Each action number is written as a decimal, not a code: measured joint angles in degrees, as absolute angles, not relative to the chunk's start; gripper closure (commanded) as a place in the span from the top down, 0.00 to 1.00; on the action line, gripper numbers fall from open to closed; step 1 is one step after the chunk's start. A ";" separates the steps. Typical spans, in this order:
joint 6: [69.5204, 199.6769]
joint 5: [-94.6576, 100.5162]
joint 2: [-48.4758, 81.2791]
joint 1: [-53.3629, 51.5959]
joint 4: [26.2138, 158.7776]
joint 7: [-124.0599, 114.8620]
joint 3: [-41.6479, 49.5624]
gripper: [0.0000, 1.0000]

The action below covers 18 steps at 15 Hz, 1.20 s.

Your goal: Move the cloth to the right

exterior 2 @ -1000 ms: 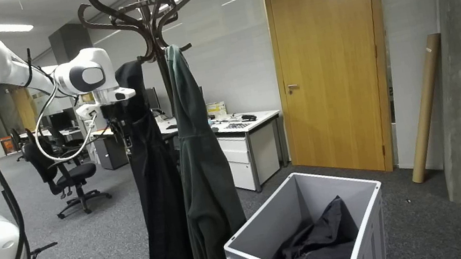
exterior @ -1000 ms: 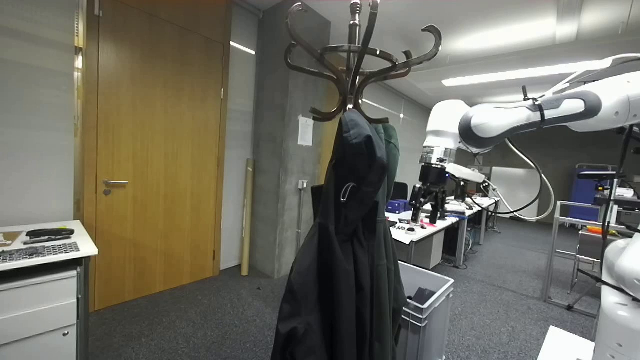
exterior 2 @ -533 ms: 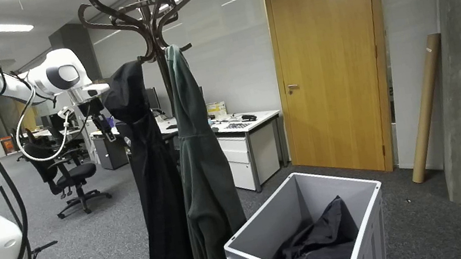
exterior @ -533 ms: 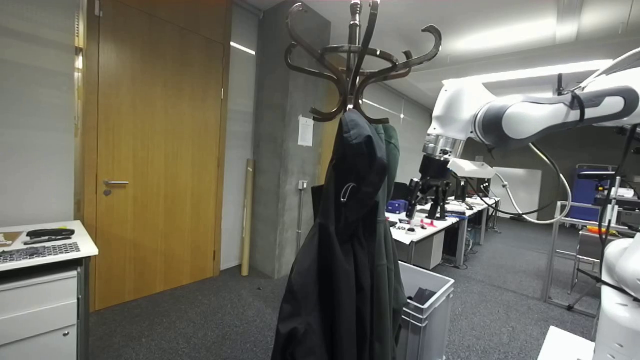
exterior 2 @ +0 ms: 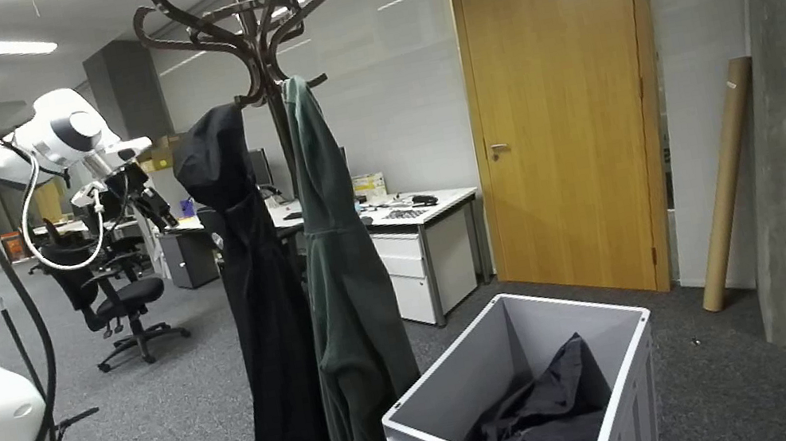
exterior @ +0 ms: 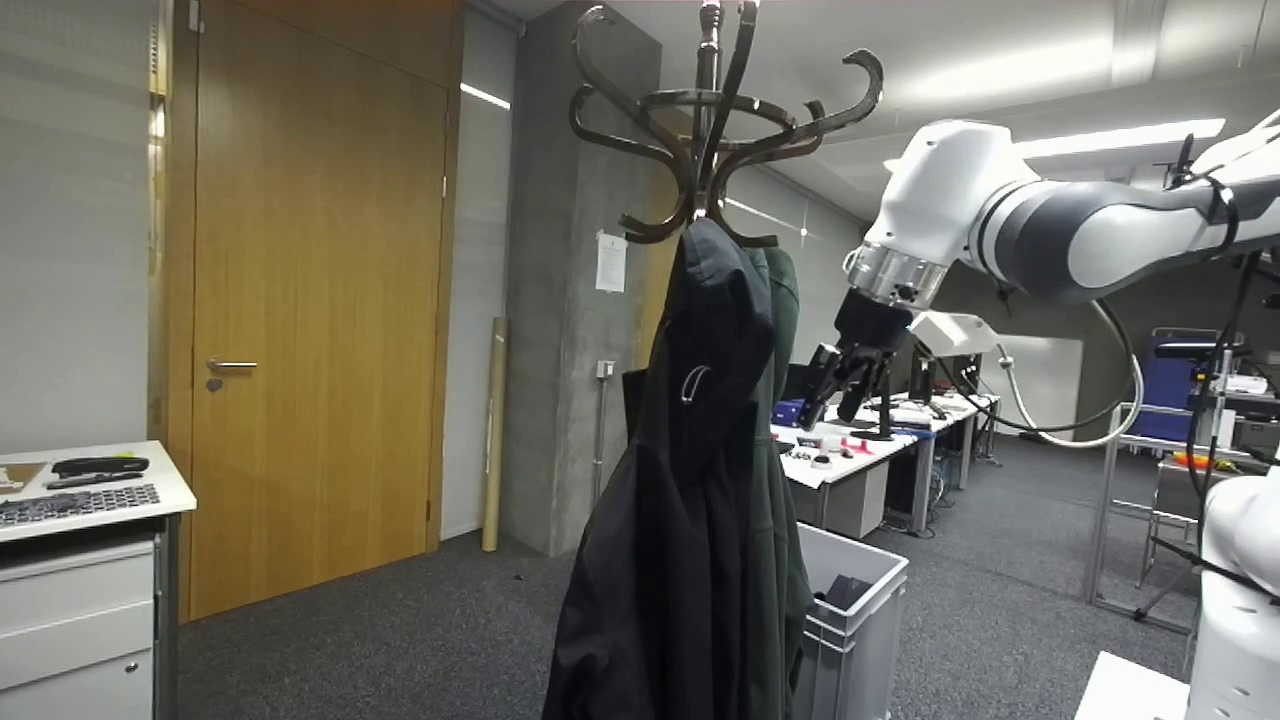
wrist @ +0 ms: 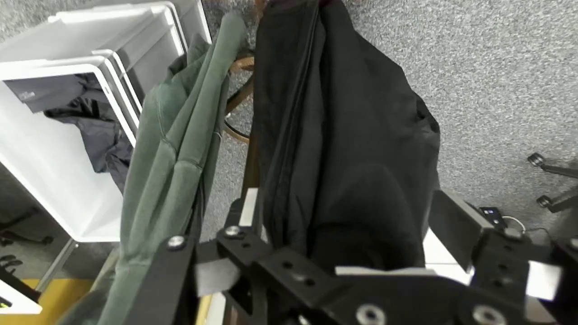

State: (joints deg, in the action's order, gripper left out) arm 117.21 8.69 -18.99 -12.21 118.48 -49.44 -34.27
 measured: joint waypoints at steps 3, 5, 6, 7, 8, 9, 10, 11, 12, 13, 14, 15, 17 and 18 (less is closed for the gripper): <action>121.48 15.89 -16.39 -12.15 116.62 -51.98 -37.48 1.00; 124.56 20.77 -14.58 -12.10 115.58 -54.05 -38.93 1.00; 125.89 23.38 -13.64 -12.04 115.11 -55.12 -39.46 1.00; 126.88 25.98 -12.76 -12.02 114.62 -56.20 -39.81 1.00; 127.58 28.65 -11.89 -11.99 114.09 -57.38 -40.02 1.00; 128.23 31.28 -11.08 -11.98 113.55 -58.64 -40.08 1.00; 128.58 33.91 -10.31 -11.95 112.99 -59.89 -40.08 1.00; 128.59 36.60 -9.53 -11.95 112.34 -61.28 -40.07 1.00; 128.60 39.03 -8.79 -11.95 111.77 -62.71 -40.03 1.00; 128.60 41.33 -8.10 -11.97 111.19 -64.05 -40.00 1.00; 128.59 43.68 -7.47 -12.03 110.72 -65.63 -39.97 1.00; 128.53 45.99 -6.89 -12.16 110.18 -67.22 -39.94 1.00; 128.37 50.24 -5.90 -12.56 109.20 -69.83 -39.83 1.00; 128.17 52.20 -5.44 -12.91 108.65 -70.94 -39.78 1.00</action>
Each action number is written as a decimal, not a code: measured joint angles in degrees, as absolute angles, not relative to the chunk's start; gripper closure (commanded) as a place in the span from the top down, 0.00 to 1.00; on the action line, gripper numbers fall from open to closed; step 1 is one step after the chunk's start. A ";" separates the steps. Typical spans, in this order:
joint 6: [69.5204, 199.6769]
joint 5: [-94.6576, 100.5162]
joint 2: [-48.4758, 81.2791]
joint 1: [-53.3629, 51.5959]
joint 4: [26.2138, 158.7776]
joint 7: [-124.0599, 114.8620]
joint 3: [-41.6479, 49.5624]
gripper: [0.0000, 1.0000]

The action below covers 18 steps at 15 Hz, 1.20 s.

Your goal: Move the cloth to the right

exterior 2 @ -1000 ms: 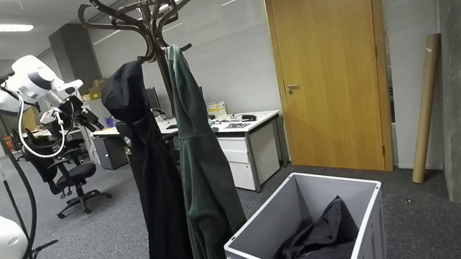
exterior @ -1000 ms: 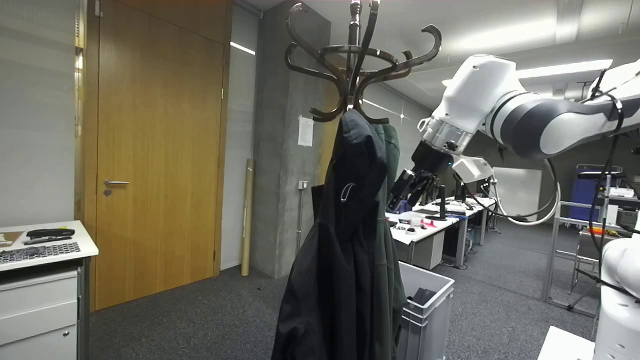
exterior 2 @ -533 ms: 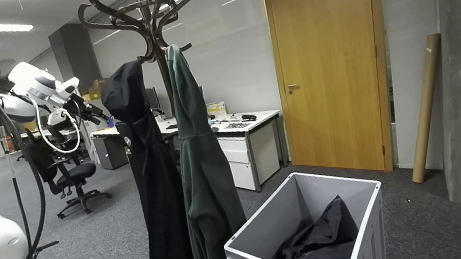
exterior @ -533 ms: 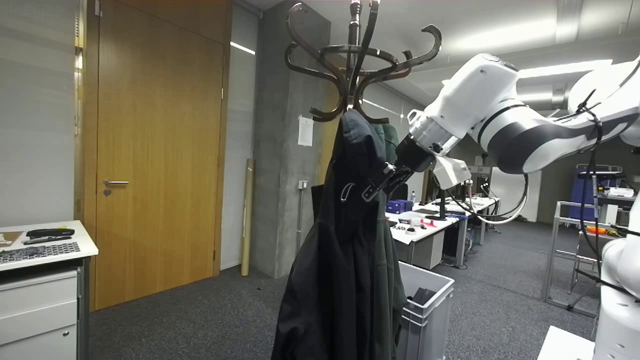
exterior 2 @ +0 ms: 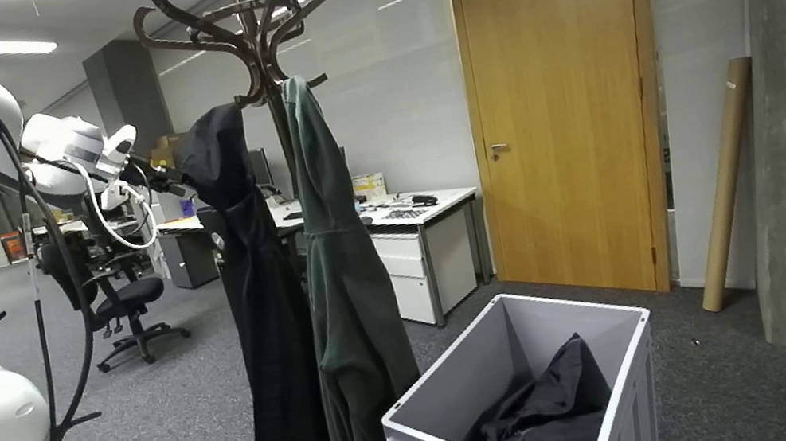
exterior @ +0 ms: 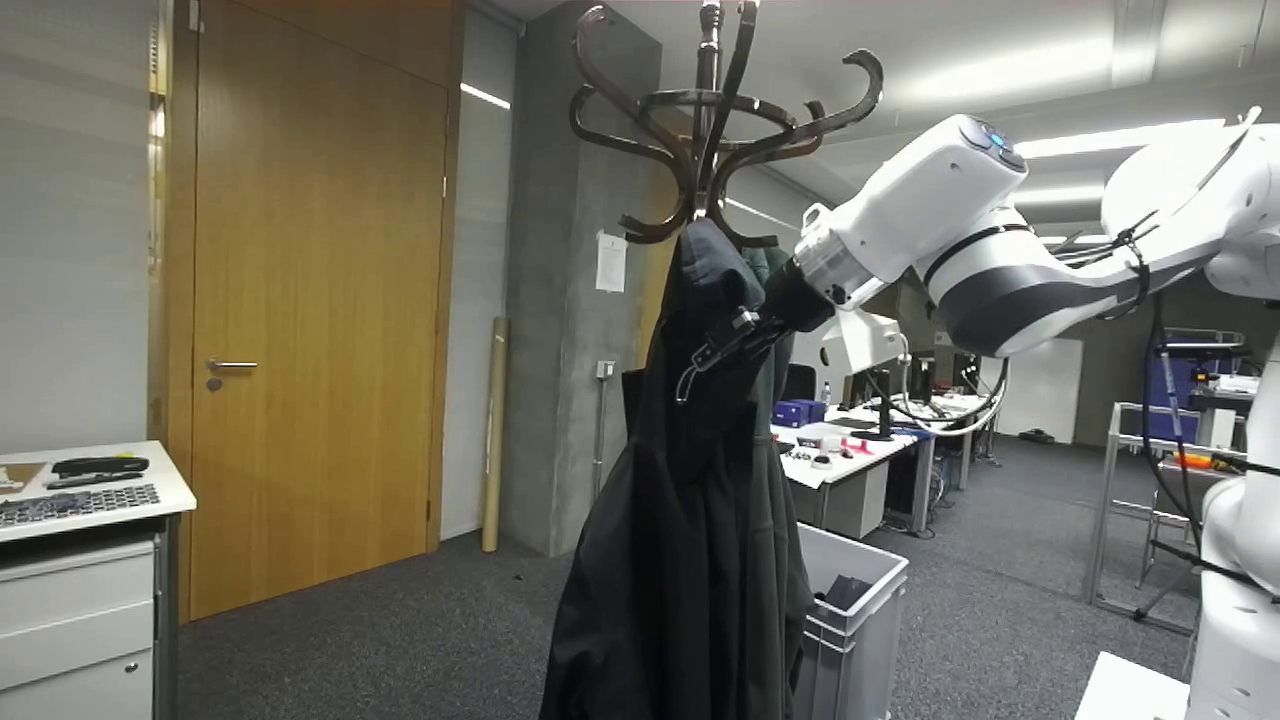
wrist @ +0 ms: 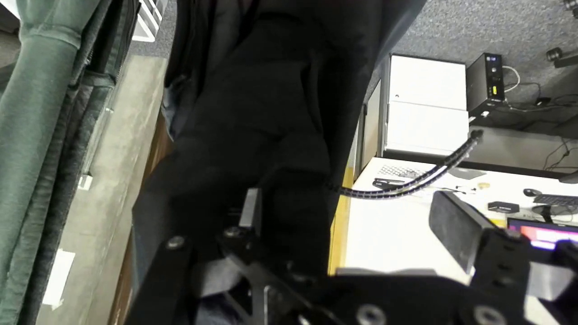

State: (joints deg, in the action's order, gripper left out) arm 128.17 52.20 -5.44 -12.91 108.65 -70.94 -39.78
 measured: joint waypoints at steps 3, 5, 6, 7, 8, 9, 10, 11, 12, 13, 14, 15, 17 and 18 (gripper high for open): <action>125.68 56.79 -4.47 -14.51 106.94 -74.03 -39.58 1.00; 121.68 57.57 -4.26 -16.09 105.55 -76.56 -39.51 1.00; 118.95 57.28 -4.25 -17.01 104.70 -77.92 -39.49 1.00; 115.95 56.90 -4.25 -18.01 103.72 -79.28 -39.51 1.00; 112.79 56.63 -4.26 -19.00 102.66 -80.78 -39.55 1.00; 109.74 56.61 -4.26 -19.94 101.52 -82.26 -39.60 1.00; 106.90 56.61 -4.26 -20.76 100.30 -83.55 -39.69 1.00; 104.43 56.62 -4.26 -21.48 99.08 -84.71 -39.73 1.00; 102.43 56.67 -4.26 -22.03 97.89 -85.70 -39.78 1.00; 100.82 56.79 -4.25 -22.44 96.70 -86.57 -39.79 1.00; 99.67 56.82 -4.25 -22.66 95.50 -87.18 -39.79 1.00; 98.96 56.89 -4.24 -22.69 94.39 -87.40 -39.78 1.00; 98.86 56.98 -4.15 -22.63 92.56 -87.40 -39.34 1.00; 98.88 57.02 -3.99 -22.60 91.70 -87.36 -38.98 1.00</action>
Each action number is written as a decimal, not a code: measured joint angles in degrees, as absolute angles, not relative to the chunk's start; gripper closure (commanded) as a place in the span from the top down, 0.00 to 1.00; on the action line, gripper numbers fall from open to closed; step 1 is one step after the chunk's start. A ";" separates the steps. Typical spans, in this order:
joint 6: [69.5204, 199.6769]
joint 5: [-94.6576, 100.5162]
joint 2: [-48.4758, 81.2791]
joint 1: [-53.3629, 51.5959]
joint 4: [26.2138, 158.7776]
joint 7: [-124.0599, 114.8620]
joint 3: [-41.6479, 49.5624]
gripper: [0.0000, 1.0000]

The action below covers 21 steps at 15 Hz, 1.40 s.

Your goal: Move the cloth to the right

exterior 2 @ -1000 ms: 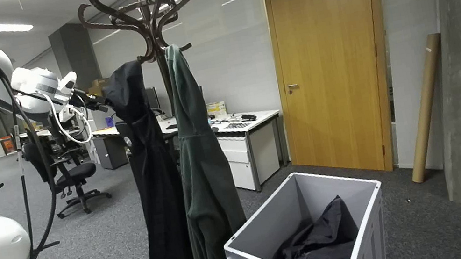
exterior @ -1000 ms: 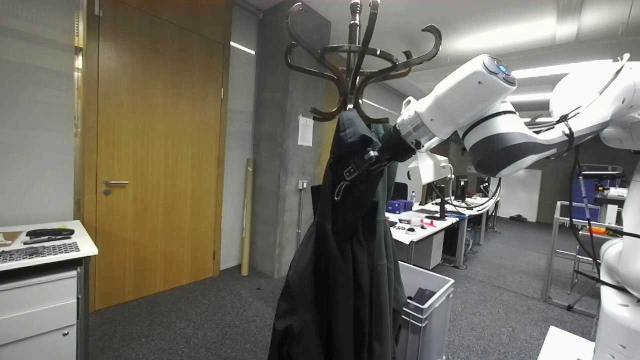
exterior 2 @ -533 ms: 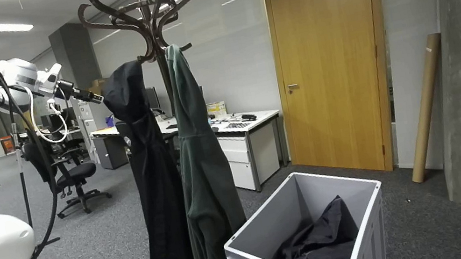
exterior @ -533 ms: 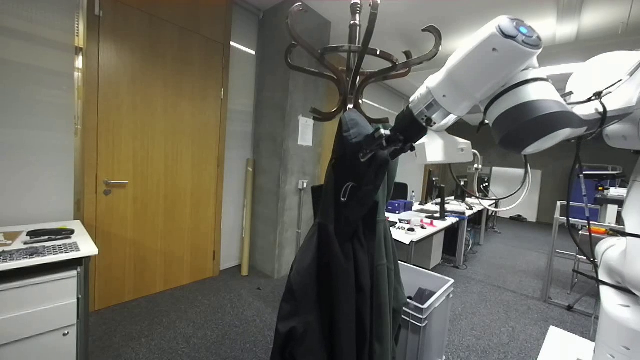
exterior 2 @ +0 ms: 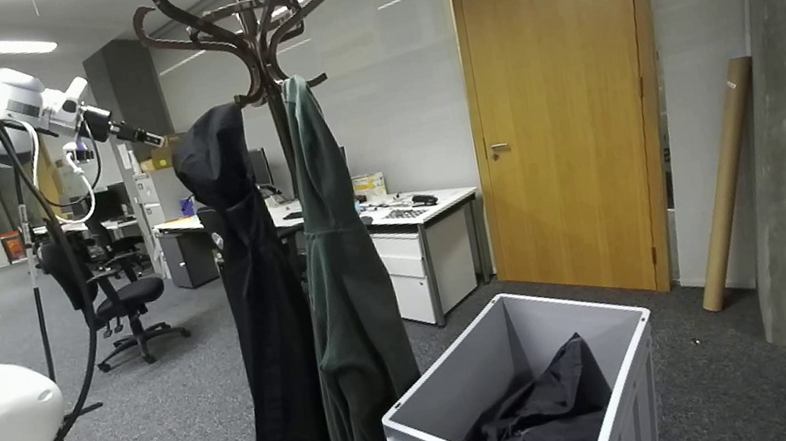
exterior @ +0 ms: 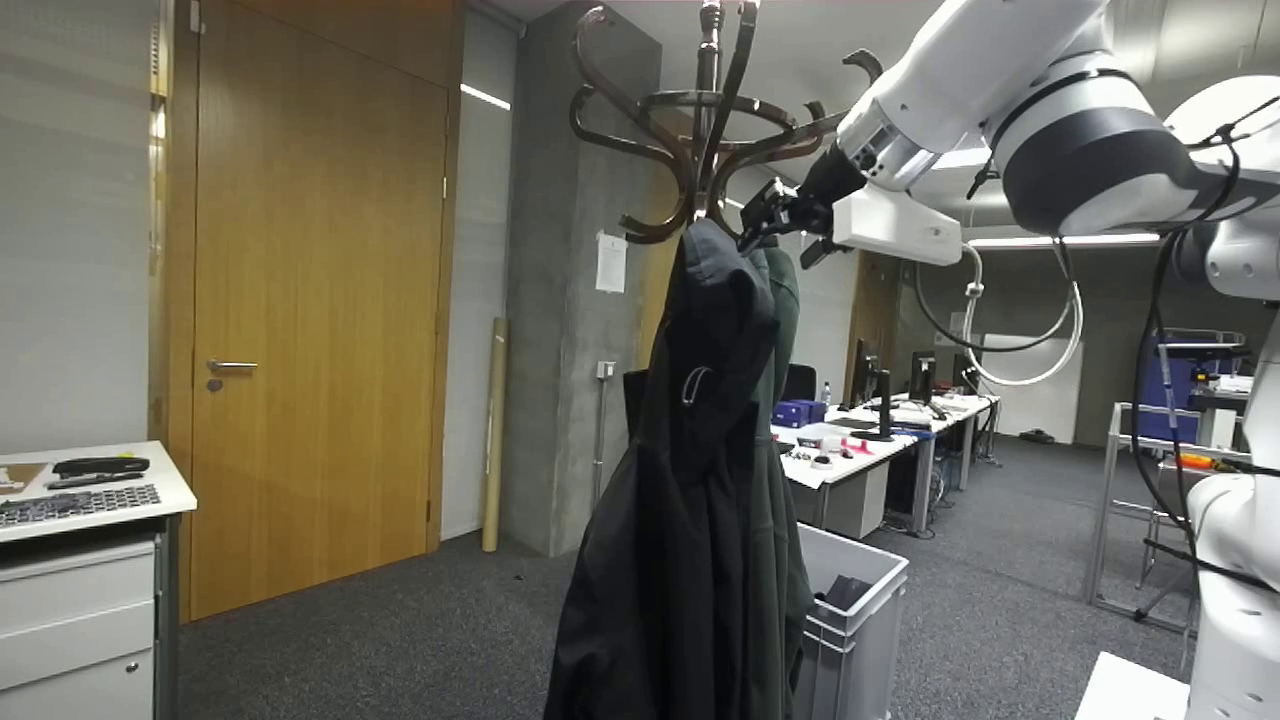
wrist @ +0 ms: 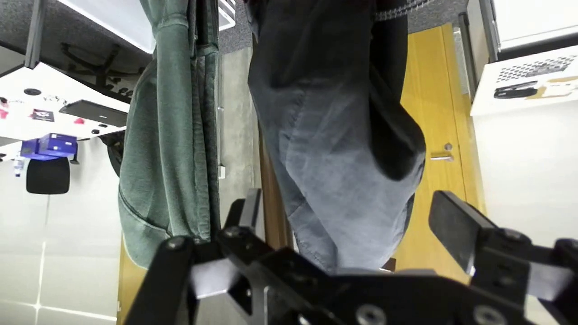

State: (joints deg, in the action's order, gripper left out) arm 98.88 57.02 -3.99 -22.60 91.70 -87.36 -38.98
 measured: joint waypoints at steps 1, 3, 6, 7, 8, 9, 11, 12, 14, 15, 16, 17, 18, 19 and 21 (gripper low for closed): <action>99.02 57.14 -3.74 -22.56 90.92 -87.29 -38.54 1.00; 99.29 57.23 -3.15 -22.51 89.53 -87.26 -37.47 1.00; 99.41 57.24 -1.83 -22.52 87.45 -87.25 -35.85 1.00; 99.47 57.25 -1.30 -22.53 86.82 -87.25 -35.36 1.00; 99.52 57.31 -0.72 -22.56 86.17 -87.25 -34.93 1.00; 99.75 57.38 -0.15 -22.60 85.62 -87.25 -34.48 1.00; 101.32 57.55 0.96 -22.67 84.79 -87.25 -33.73 1.00; 102.51 57.73 1.47 -22.75 84.54 -87.25 -33.34 1.00; 105.22 58.17 2.47 -23.25 83.95 -87.24 -32.56 1.00; 106.63 58.42 2.78 -23.40 83.92 -87.24 -32.18 1.00; 107.59 58.72 3.04 -23.59 83.87 -87.24 -31.83 1.00; 108.11 59.18 3.28 -24.01 83.77 -87.25 -31.34 0.95; 108.17 59.86 3.49 -24.36 83.64 -87.28 -30.93 0.99; 108.18 60.57 3.70 -24.80 83.46 -87.32 -30.45 0.97; 108.18 61.80 3.92 -25.55 83.14 -87.37 -29.63 0.72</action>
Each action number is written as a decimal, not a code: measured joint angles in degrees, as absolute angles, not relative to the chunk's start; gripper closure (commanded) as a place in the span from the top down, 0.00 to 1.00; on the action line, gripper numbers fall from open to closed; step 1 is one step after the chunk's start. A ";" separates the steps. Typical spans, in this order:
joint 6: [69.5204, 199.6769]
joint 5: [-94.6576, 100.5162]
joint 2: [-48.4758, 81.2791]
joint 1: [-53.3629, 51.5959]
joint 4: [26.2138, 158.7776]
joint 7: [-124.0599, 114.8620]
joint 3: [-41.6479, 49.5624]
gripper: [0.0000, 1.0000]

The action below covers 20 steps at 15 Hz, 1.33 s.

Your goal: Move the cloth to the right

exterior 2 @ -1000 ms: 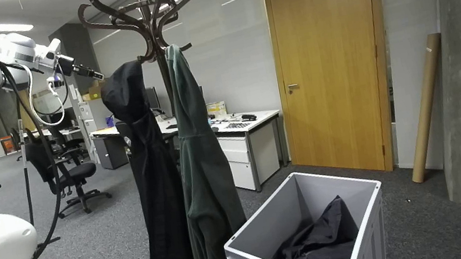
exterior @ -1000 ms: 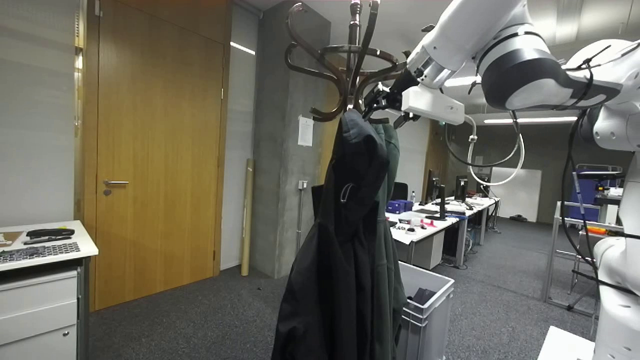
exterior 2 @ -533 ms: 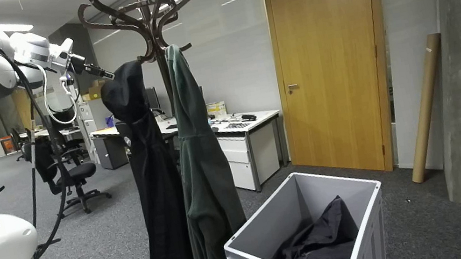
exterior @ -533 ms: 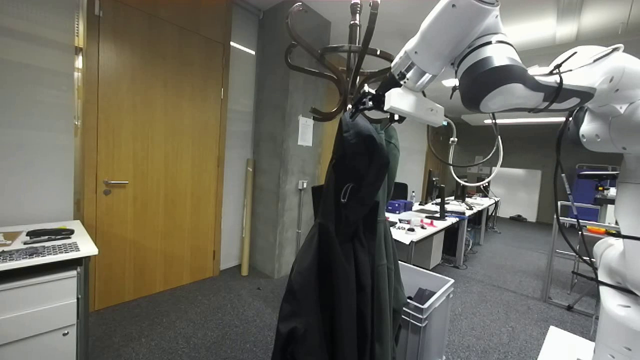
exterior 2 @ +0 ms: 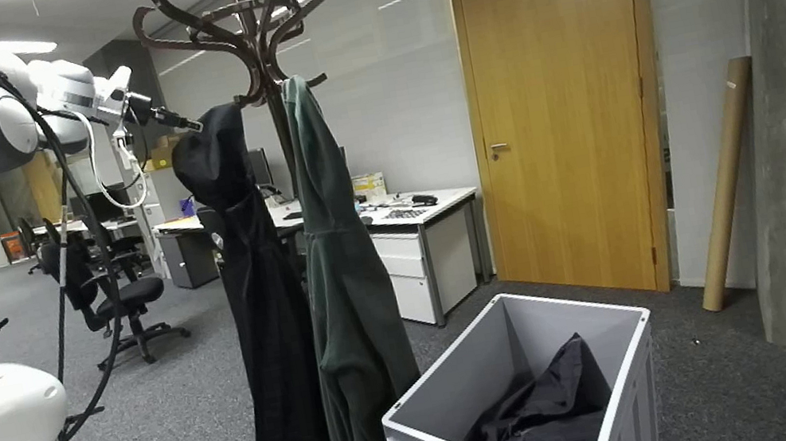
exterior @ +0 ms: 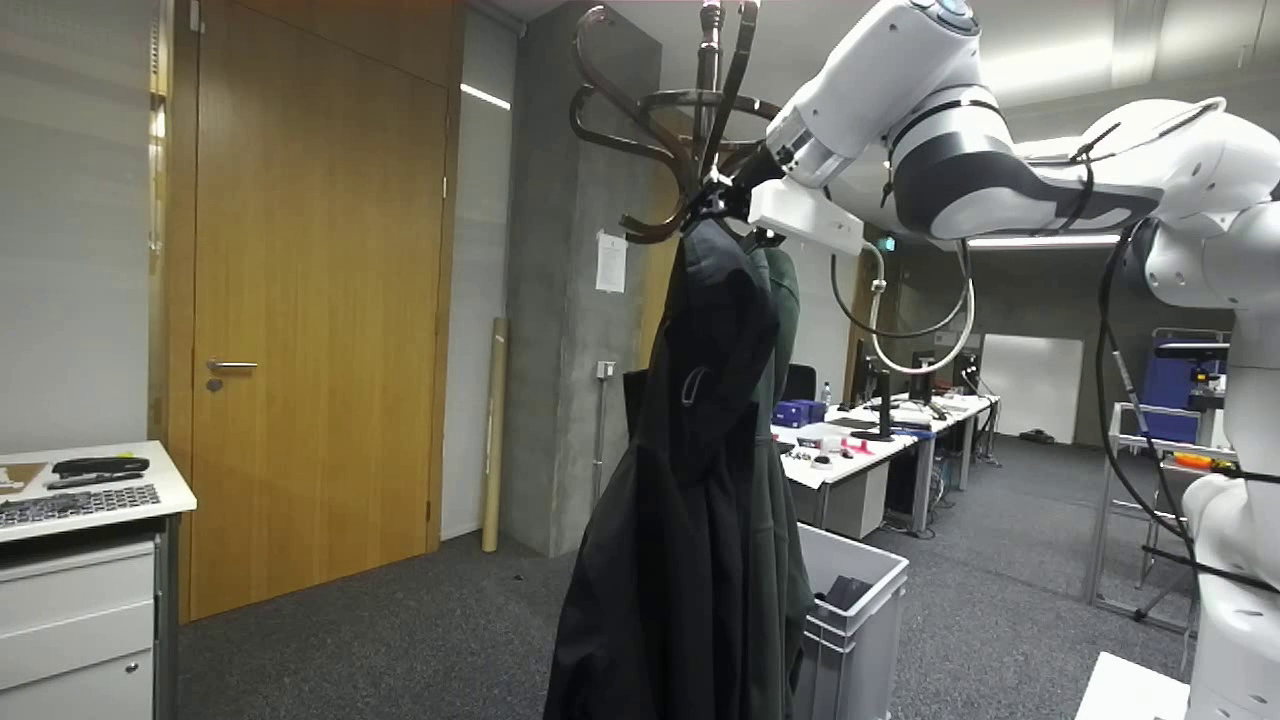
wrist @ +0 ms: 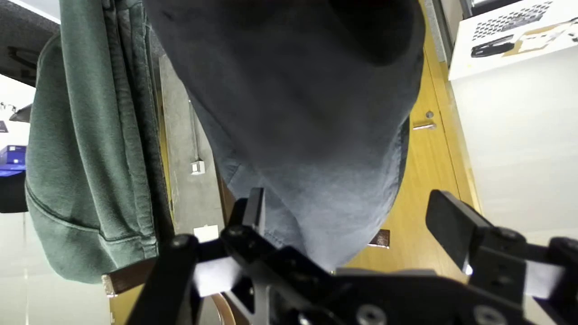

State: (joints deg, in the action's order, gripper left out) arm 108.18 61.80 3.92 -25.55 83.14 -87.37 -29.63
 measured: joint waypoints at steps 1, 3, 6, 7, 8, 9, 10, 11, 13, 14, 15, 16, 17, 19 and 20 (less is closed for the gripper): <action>108.17 62.16 3.92 -25.75 83.02 -87.36 -29.32 0.68; 108.16 62.31 3.92 -26.08 82.76 -87.37 -28.72 0.53; 108.16 62.30 3.92 -26.21 82.57 -87.37 -28.25 0.31; 108.16 62.29 3.92 -26.22 82.56 -87.38 -28.20 0.22; 108.15 62.20 3.92 -26.24 82.56 -87.39 -28.19 0.15; 108.14 62.15 3.92 -26.27 82.55 -87.41 -28.19 0.08; 108.13 62.13 3.92 -26.31 82.53 -87.43 -28.19 0.00; 108.13 62.08 3.91 -26.36 82.49 -87.43 -28.19 0.00; 108.11 62.07 3.85 -26.43 82.36 -87.46 -28.19 0.00; 108.01 62.07 3.79 -26.50 82.23 -87.50 -28.19 0.00; 107.89 62.08 3.70 -26.66 82.08 -87.50 -28.19 0.00; 107.82 62.07 3.58 -26.87 81.95 -87.50 -28.18 0.00; 107.79 62.07 3.38 -27.09 81.90 -87.50 -28.19 0.00; 107.74 61.85 2.85 -27.56 81.90 -87.50 -28.19 0.00; 107.28 61.67 2.52 -27.86 81.91 -87.50 -28.23 0.00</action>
State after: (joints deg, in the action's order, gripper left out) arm 107.28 61.67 2.52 -27.86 81.91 -87.50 -28.23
